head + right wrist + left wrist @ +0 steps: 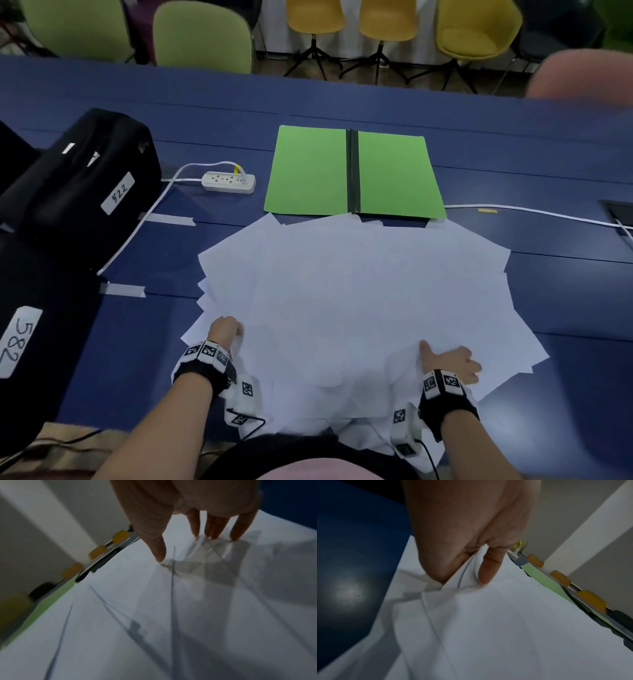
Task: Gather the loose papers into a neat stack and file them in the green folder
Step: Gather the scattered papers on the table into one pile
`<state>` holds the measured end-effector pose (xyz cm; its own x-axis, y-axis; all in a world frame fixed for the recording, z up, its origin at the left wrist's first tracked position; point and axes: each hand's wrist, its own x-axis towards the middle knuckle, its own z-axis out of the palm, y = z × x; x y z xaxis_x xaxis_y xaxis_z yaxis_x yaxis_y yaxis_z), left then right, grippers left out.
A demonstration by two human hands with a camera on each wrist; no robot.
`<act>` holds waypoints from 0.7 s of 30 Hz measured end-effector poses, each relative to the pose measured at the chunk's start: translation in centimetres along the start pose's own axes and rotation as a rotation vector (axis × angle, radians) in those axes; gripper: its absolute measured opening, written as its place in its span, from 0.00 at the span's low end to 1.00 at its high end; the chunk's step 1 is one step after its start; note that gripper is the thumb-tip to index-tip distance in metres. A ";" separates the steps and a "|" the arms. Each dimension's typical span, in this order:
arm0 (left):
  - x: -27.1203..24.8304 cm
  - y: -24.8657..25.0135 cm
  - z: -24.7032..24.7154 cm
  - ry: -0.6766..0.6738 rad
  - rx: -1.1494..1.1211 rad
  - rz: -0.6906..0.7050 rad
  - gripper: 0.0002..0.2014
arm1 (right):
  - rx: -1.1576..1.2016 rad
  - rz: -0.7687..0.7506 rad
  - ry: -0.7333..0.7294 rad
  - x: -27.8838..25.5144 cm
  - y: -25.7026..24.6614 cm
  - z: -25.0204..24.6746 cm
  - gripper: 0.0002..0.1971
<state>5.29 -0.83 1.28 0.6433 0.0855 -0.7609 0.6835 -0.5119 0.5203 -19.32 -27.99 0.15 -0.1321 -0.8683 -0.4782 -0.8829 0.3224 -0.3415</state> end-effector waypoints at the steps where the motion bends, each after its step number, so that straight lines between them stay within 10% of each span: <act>1: -0.3 0.0 0.1 0.006 -0.049 -0.008 0.01 | 0.034 0.056 0.015 -0.3 -0.2 0.0 0.40; 5: -0.5 -0.5 1.6 0.007 -0.138 0.042 0.24 | 0.221 -0.003 -0.086 -0.5 -1.0 0.0 0.39; 16: -1.5 0.4 1.7 0.089 0.030 0.074 0.24 | 0.175 -0.341 -0.241 2.7 0.0 -2.0 0.07; 21: -1.4 0.6 2.3 -0.024 0.126 0.117 0.21 | 0.319 -0.233 -0.495 -0.7 -2.8 -0.6 0.25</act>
<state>3.99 -3.22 1.73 0.7064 -0.0003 -0.7078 0.5550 -0.6204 0.5541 -17.06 -28.49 1.93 0.3387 -0.6763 -0.6541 -0.6755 0.3090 -0.6694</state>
